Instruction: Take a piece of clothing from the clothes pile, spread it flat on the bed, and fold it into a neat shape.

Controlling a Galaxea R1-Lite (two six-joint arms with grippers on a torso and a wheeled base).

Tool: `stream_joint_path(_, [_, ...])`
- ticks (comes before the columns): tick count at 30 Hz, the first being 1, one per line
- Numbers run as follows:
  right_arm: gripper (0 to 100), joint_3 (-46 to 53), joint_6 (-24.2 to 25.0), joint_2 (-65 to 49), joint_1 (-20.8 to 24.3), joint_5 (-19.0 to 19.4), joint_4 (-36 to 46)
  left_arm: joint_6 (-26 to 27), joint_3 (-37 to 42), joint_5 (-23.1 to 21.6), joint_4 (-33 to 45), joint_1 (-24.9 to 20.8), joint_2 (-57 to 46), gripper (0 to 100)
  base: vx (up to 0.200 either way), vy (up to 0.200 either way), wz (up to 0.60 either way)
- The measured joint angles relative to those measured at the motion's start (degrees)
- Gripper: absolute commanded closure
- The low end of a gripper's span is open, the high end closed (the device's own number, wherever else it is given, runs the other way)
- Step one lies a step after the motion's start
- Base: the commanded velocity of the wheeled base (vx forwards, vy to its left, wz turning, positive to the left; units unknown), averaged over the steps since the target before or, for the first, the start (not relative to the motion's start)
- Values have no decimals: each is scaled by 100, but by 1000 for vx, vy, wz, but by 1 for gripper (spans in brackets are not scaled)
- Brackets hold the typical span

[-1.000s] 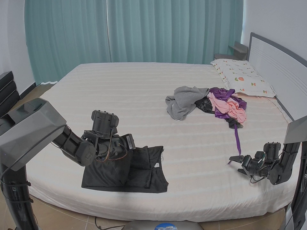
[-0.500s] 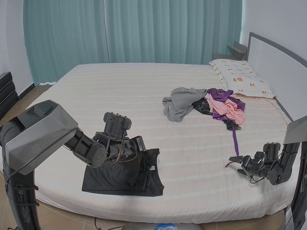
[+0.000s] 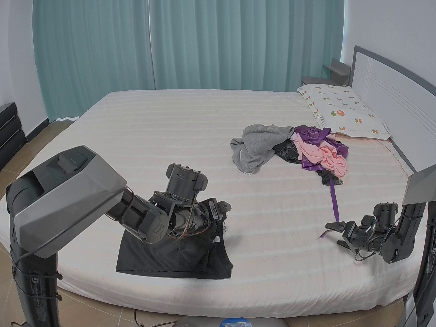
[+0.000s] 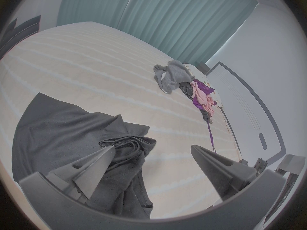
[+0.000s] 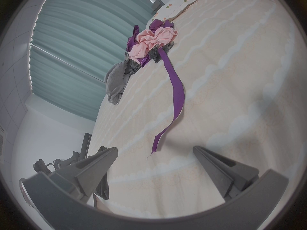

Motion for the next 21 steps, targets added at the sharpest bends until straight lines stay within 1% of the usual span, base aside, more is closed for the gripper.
stream_joint_path(4, [0, 6, -5, 0, 0, 0, 0, -44, 34, 49, -2, -4, -9, 0, 0, 0, 0])
stream_joint_path(8, [0, 9, -7, 0, 11, -7, 0, -402, 168, 44, -20, 46, -72, 0, 0, 0, 0])
stream_joint_path(11, [0, 9, -10, 6, 22, -20, 0, -697, 364, -13, -39, 193, -168, 0, 0, 0, 0])
stream_joint_path(16, [0, 9, -11, 20, 33, -27, 0, -1352, 701, -475, -112, 418, -391, 0, 0, 0, 0])
stream_joint_path(21, [0, 9, -10, 22, 33, -27, 0, -1565, 1097, -906, -277, 744, -612, 0, 0, 0, 0])
